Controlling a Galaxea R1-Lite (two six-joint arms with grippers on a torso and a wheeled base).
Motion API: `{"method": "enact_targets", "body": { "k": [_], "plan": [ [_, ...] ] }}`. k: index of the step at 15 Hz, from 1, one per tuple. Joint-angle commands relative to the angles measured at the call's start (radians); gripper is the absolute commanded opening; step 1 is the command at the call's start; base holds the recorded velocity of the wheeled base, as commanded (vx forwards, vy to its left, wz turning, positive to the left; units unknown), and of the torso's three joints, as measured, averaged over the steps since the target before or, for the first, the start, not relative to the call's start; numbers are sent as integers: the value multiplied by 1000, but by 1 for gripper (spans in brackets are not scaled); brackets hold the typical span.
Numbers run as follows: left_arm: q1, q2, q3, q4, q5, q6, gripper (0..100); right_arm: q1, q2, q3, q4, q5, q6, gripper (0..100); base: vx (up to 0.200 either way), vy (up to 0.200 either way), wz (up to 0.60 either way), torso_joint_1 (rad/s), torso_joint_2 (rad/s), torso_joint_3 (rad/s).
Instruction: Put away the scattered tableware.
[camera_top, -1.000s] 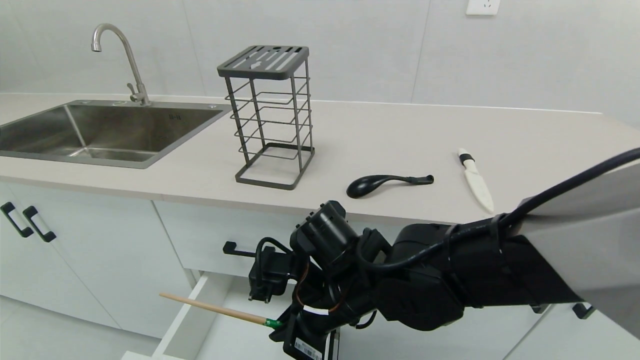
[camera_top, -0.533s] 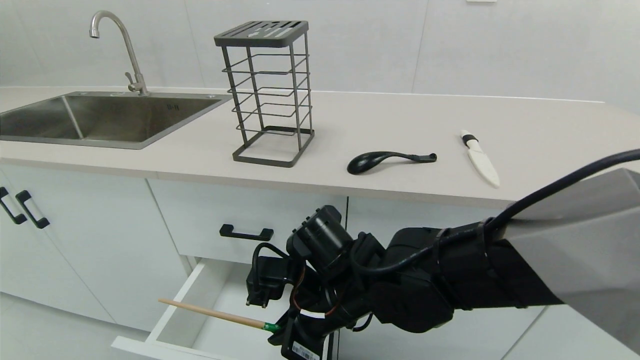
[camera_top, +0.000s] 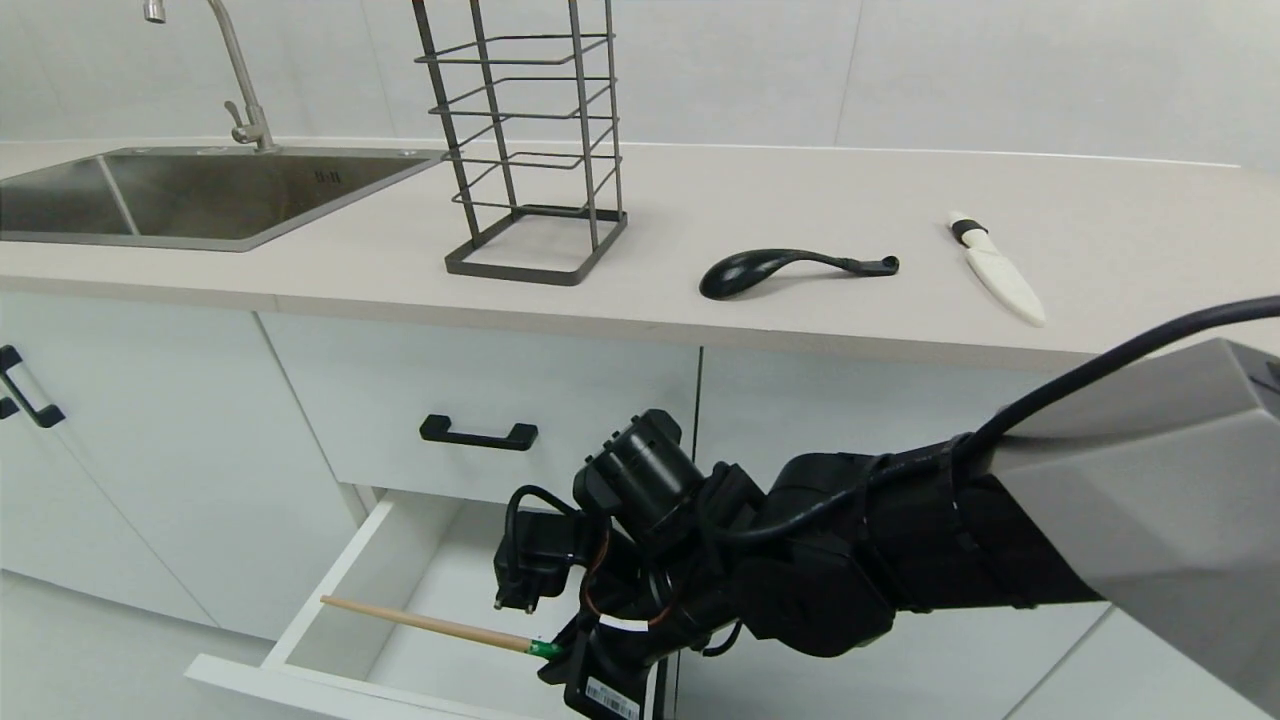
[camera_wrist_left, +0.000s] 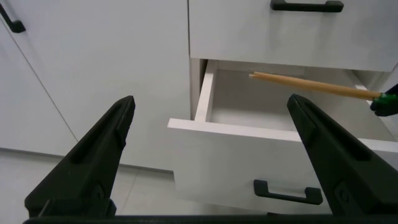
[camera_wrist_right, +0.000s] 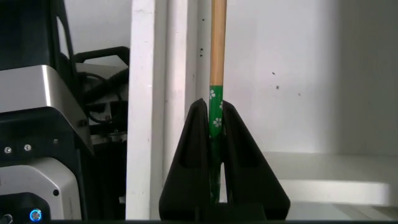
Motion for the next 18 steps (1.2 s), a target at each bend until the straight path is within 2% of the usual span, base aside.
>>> {"method": "enact_targets", "body": {
  "k": [1, 6, 10, 13, 14, 18],
  "plan": [
    [0, 1, 0, 0, 0, 0, 100, -5, 6, -12, 0, 0, 0, 0, 0, 0, 0, -41, 100, 46],
    [0, 1, 0, 0, 0, 0, 100, -11, 40, -46, 0, -4, -20, 0, 0, 0, 0, 0, 0, 0],
    [0, 1, 0, 0, 0, 0, 100, -43, 92, -99, -5, -144, -14, 0, 0, 0, 0, 1, 2, 16],
    [0, 1, 0, 0, 0, 0, 100, -43, 150, -165, -5, -159, -13, 0, 0, 0, 0, 0, 0, 0],
    [0, 1, 0, 0, 0, 0, 100, -43, 192, -214, -3, -210, 0, 0, 0, 0, 0, 0, 0, 0],
    [0, 1, 0, 0, 0, 0, 100, -40, 253, -254, 1, -219, 0, 0, 0, 0, 0, 0, 0, 0]
  ]
}}
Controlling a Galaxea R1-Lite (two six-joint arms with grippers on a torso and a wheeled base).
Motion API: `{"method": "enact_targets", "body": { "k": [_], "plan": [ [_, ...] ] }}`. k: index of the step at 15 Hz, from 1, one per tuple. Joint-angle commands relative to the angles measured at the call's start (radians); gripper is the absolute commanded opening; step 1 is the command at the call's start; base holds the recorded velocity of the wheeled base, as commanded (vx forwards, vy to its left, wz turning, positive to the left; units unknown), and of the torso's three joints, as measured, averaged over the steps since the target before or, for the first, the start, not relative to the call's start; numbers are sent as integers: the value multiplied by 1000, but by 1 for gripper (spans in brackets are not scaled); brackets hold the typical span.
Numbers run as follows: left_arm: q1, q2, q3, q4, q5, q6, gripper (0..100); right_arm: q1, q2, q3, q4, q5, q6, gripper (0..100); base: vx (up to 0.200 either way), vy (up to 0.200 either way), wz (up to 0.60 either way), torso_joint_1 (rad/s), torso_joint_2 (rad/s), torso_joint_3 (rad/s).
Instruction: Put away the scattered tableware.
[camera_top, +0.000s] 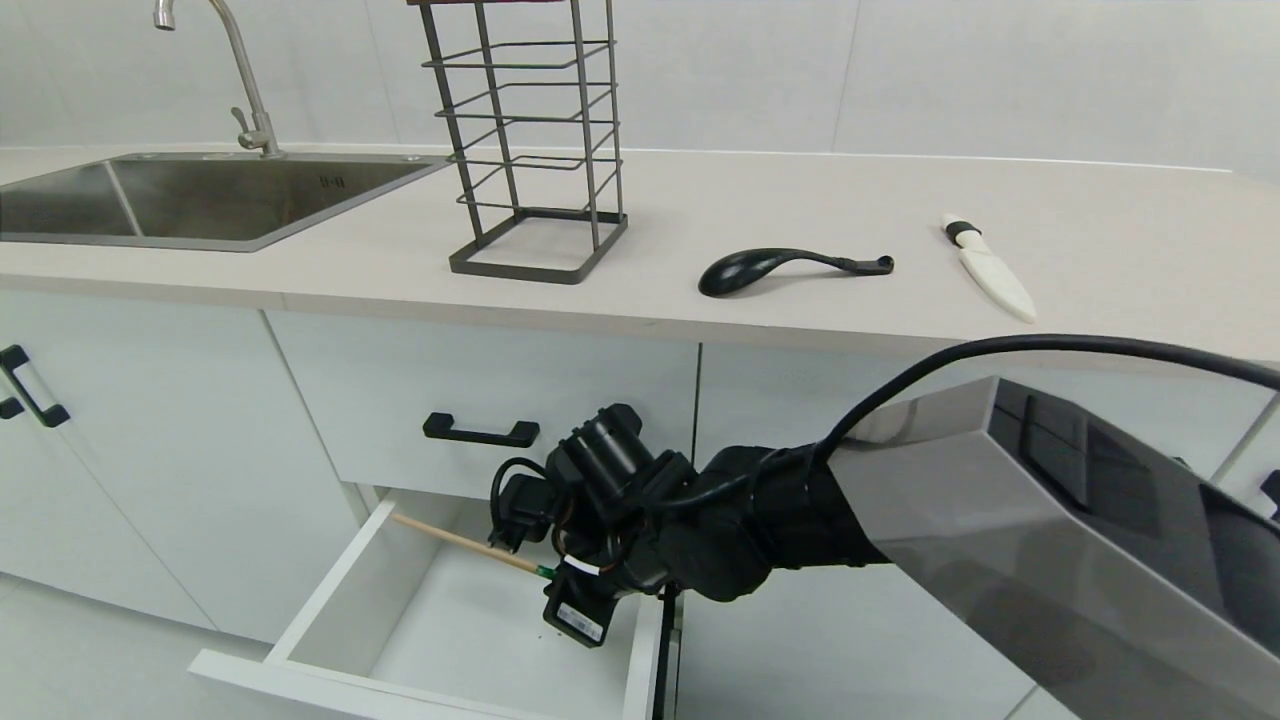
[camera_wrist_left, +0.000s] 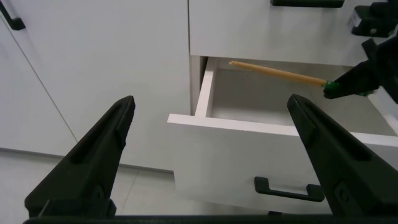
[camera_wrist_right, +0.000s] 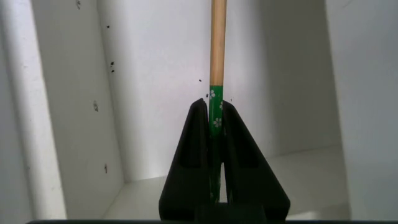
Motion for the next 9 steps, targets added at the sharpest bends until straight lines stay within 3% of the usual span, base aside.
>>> {"method": "enact_targets", "body": {
  "k": [1, 9],
  "plan": [
    [0, 1, 0, 0, 0, 0, 100, 1, 39, -12, 0, -1, -1, 0, 0, 0, 0, 0, 0, 0],
    [0, 1, 0, 0, 0, 0, 100, 0, 99, -41, 1, -60, 0, 0, 0, 0, 0, 0, 0, 0]
  ]
}}
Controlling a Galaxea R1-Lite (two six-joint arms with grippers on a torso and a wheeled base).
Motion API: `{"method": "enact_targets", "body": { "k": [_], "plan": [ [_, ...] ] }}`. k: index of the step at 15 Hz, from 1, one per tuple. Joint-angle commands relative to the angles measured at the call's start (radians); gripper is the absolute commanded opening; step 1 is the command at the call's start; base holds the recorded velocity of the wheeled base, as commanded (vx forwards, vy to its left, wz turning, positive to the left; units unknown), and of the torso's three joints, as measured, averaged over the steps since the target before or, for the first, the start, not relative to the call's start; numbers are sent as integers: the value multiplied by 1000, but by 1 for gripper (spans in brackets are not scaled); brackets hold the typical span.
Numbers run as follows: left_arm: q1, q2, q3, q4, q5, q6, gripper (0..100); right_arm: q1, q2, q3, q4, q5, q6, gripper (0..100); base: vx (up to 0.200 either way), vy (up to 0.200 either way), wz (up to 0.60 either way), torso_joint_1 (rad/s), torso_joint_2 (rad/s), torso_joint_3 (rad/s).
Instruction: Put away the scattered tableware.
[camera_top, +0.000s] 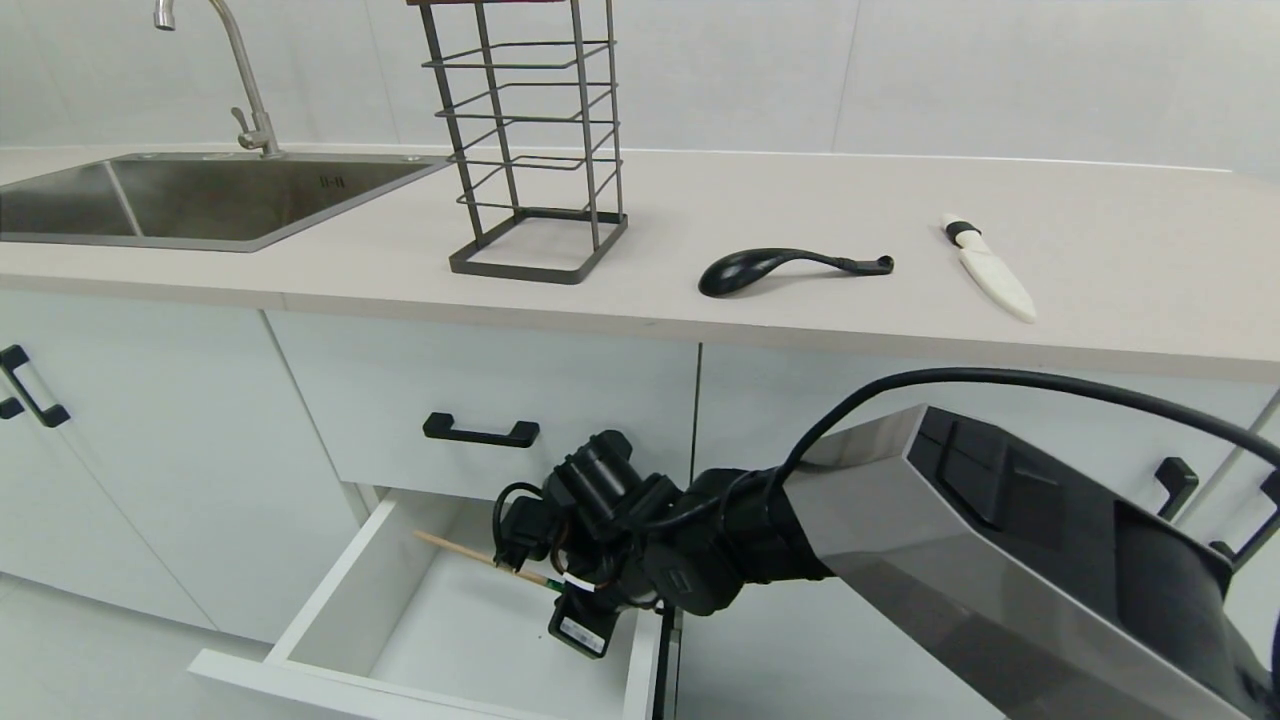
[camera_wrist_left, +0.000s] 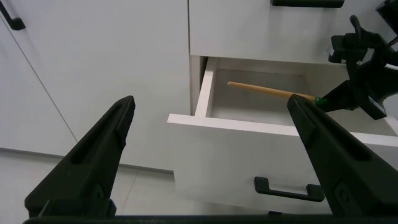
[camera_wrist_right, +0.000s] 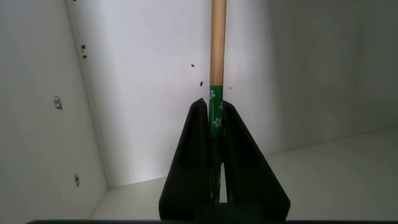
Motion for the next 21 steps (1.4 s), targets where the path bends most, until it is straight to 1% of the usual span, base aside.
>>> {"method": "enact_targets", "body": {
  "k": [1, 6, 10, 15, 21],
  "plan": [
    [0, 1, 0, 0, 0, 0, 100, 3, 32, -21, 0, 0, 0, 0, 0, 0, 0, 0, 0, 0],
    [0, 1, 0, 0, 0, 0, 100, 6, 57, -33, -1, -14, 0, 0, 0, 0, 0, 0, 0, 0],
    [0, 1, 0, 0, 0, 0, 100, 15, 89, -76, -1, -17, -2, 0, 0, 0, 0, 0, 0, 0],
    [0, 1, 0, 0, 0, 0, 100, 32, 115, -82, 8, -17, -2, 0, 0, 0, 0, 0, 0, 0],
    [0, 1, 0, 0, 0, 0, 100, 42, 159, -147, 51, -34, -9, 0, 0, 0, 0, 0, 0, 0]
  ]
}}
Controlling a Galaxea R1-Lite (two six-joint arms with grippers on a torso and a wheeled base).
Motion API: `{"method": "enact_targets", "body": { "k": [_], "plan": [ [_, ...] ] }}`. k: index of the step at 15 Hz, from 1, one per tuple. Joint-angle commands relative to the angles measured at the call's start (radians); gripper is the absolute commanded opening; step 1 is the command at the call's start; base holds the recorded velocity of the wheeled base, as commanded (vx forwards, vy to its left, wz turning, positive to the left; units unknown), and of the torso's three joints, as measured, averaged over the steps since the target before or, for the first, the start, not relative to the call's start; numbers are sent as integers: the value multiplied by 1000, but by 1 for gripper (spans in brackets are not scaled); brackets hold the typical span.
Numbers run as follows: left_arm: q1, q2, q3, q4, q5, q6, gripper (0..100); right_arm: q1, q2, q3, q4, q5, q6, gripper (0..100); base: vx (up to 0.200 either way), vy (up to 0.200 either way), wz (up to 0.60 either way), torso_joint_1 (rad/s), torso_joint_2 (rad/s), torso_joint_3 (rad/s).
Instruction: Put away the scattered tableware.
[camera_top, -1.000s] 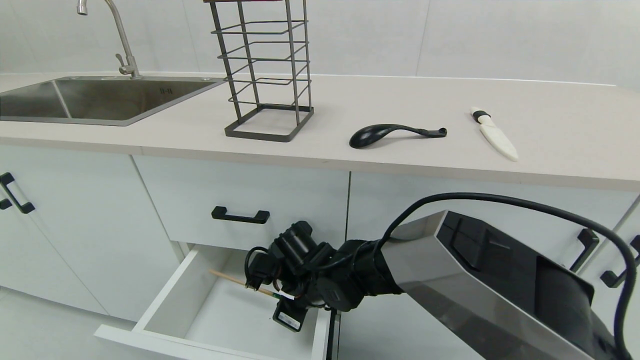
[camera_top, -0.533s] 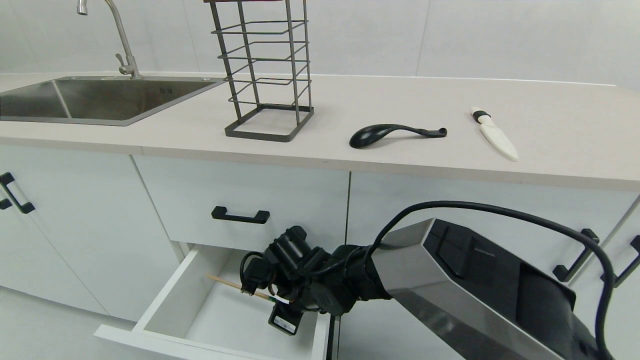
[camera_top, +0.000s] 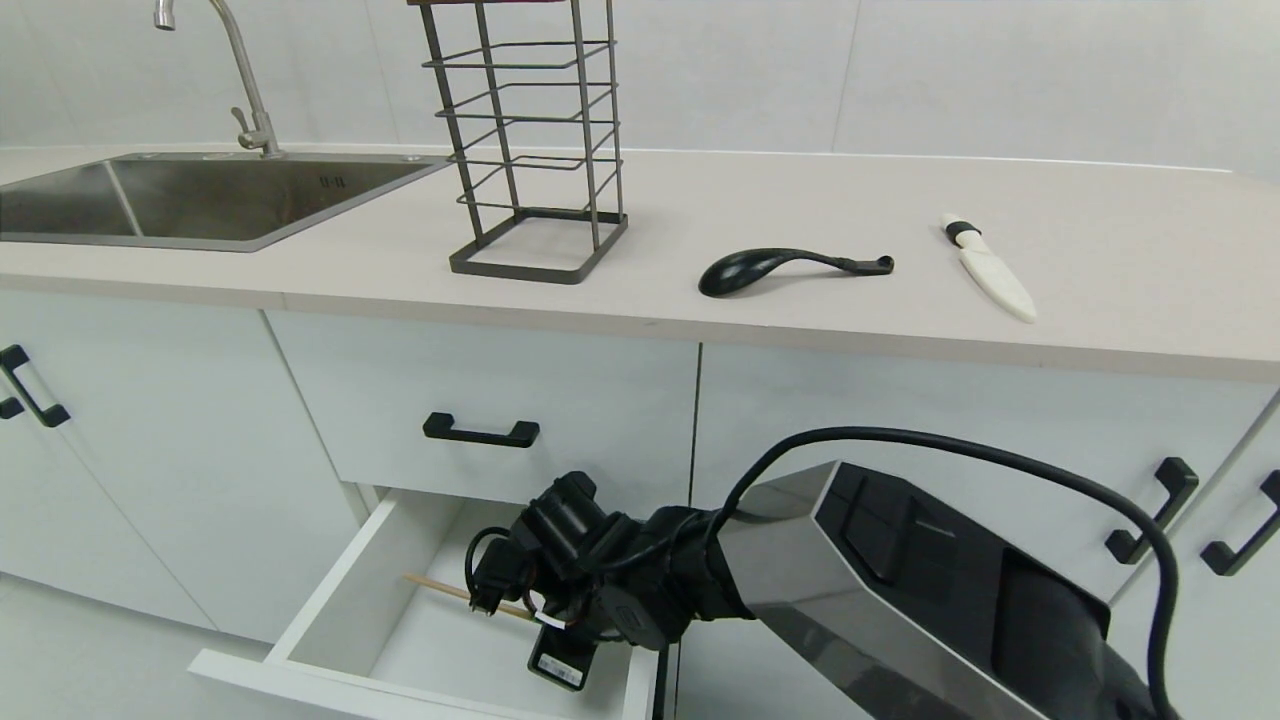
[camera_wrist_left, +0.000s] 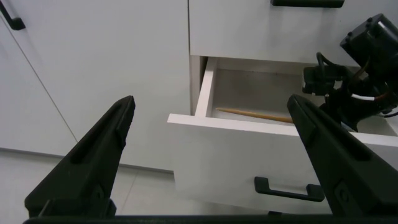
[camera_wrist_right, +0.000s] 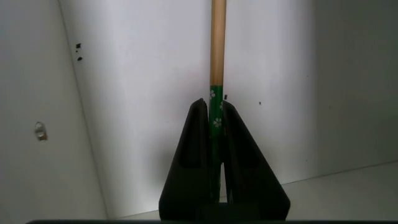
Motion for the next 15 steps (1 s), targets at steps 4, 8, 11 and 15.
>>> {"method": "enact_targets", "body": {
  "k": [4, 8, 11, 15],
  "plan": [
    [0, 1, 0, 0, 0, 0, 100, 3, 25, -12, 6, 0, -8, 0, 0, 0, 0, 0, 0, 0],
    [0, 1, 0, 0, 0, 0, 100, 9, 44, -45, 35, 3, -27, 0, 0, 0, 0, 0, 0, 0],
    [0, 1, 0, 0, 0, 0, 100, 8, 55, -52, 35, 6, -27, 100, 0, 0, 0, 0, 0, 0],
    [0, 1, 0, 0, 0, 0, 100, 12, -1, -47, 37, 8, -28, 100, 0, 0, 0, 0, 0, 0]
  ]
}}
